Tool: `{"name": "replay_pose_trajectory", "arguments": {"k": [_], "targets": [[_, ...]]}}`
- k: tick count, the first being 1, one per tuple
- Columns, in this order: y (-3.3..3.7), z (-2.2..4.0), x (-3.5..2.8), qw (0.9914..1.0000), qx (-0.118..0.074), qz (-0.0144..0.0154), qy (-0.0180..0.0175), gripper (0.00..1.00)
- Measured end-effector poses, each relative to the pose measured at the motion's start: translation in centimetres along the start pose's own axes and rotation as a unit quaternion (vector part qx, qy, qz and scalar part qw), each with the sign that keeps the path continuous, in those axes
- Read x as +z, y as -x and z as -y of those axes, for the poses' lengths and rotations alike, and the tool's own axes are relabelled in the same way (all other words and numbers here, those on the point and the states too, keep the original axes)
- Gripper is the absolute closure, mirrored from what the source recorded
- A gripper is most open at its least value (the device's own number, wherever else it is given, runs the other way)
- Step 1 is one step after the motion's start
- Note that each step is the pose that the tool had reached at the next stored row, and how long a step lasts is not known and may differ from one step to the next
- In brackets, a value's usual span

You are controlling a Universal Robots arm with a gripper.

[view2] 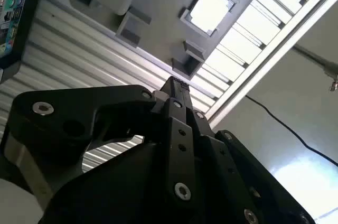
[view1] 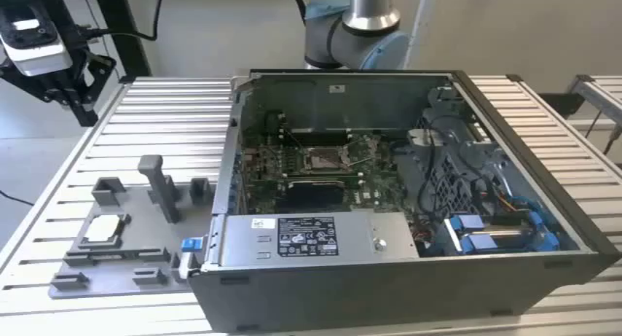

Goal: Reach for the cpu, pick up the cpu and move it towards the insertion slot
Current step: 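Reach for the cpu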

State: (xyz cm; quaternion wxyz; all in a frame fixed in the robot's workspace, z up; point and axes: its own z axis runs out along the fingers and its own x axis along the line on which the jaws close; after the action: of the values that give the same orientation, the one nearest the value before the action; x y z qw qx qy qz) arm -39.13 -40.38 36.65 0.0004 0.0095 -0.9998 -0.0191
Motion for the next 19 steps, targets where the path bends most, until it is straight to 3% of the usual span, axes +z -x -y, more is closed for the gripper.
{"name": "replay_pose_trajectory", "arguments": {"k": [15,19], "targets": [[-0.02,0.01,-0.01,1.00000,0.000,-0.0001,0.0000,1.00],[-0.43,0.35,-0.02,1.00000,0.000,-0.0001,0.0000,1.00]]}}
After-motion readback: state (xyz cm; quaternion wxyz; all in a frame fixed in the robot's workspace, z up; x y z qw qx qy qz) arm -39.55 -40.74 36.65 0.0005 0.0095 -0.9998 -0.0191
